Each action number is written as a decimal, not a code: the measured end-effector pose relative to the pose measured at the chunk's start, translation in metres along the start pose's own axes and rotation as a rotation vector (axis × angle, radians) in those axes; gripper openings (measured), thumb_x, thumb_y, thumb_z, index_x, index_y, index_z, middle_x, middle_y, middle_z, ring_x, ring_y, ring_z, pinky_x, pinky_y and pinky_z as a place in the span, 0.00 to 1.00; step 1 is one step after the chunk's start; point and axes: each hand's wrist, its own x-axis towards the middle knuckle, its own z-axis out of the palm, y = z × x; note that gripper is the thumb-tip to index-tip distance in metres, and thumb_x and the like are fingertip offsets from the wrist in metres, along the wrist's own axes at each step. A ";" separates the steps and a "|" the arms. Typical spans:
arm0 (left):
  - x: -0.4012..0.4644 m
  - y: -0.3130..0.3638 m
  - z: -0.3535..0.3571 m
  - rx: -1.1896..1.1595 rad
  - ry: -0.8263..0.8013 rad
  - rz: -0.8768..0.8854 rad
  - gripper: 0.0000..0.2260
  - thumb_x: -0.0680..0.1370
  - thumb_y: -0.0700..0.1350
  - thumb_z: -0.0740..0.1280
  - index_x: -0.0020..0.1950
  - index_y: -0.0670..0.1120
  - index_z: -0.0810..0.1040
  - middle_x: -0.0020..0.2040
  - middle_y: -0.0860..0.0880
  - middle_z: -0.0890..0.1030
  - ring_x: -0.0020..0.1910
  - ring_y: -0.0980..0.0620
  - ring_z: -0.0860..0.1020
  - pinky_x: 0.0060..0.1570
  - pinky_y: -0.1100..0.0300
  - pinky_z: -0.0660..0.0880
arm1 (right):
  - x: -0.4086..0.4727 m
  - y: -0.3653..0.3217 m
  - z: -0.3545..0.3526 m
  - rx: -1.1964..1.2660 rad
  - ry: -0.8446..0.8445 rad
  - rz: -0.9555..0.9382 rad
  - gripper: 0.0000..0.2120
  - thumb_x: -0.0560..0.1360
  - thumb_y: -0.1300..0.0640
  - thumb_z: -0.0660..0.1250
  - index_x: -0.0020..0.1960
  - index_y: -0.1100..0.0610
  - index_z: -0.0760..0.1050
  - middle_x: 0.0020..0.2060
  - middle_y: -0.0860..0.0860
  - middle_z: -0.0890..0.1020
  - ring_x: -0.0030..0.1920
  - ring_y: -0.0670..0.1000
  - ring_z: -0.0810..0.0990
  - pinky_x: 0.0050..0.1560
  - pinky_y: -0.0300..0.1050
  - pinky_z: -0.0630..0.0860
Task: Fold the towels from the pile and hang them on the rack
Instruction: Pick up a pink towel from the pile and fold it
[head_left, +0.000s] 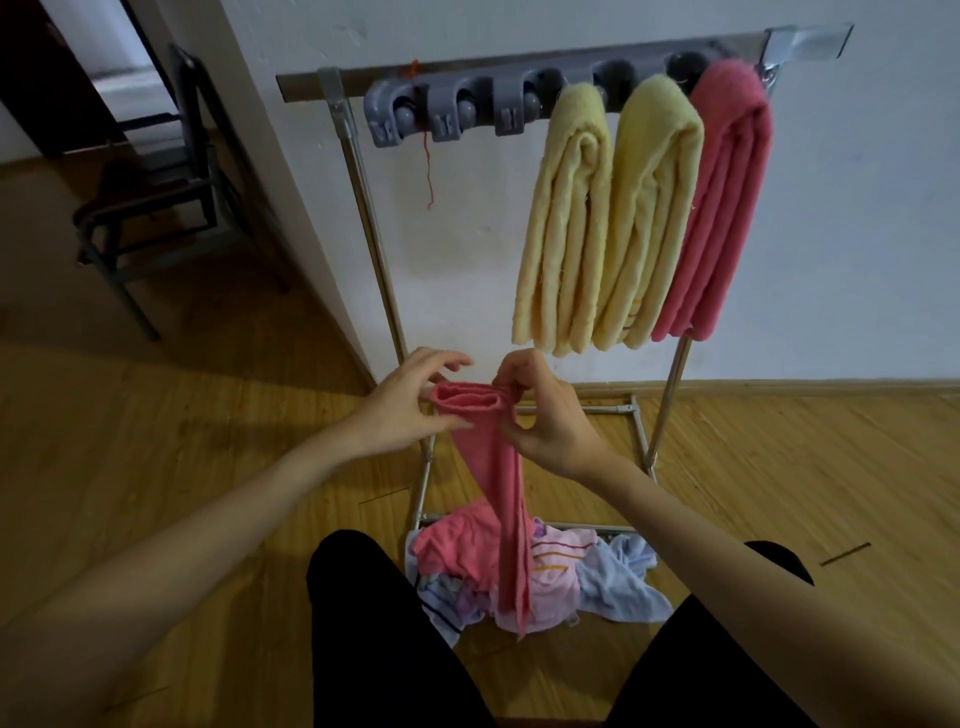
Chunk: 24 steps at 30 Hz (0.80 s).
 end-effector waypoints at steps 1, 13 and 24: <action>0.002 0.001 0.000 -0.033 -0.001 0.008 0.17 0.71 0.43 0.74 0.58 0.48 0.77 0.54 0.49 0.77 0.49 0.56 0.77 0.49 0.63 0.76 | 0.000 0.000 -0.003 0.009 0.003 -0.003 0.16 0.68 0.69 0.67 0.54 0.61 0.67 0.44 0.52 0.74 0.41 0.51 0.75 0.40 0.49 0.75; 0.020 0.048 0.003 -0.172 0.230 0.129 0.04 0.73 0.43 0.72 0.47 0.47 0.82 0.41 0.53 0.82 0.42 0.59 0.80 0.44 0.61 0.78 | 0.028 -0.015 -0.066 -0.131 -0.187 0.042 0.09 0.71 0.60 0.70 0.51 0.58 0.80 0.40 0.48 0.79 0.39 0.47 0.77 0.41 0.43 0.75; -0.020 0.000 0.009 -0.472 0.161 -0.062 0.26 0.57 0.39 0.80 0.52 0.51 0.78 0.48 0.51 0.82 0.44 0.58 0.81 0.48 0.61 0.79 | 0.060 -0.033 -0.056 -0.003 -0.145 0.016 0.05 0.77 0.62 0.65 0.48 0.56 0.80 0.39 0.46 0.77 0.38 0.44 0.75 0.40 0.36 0.70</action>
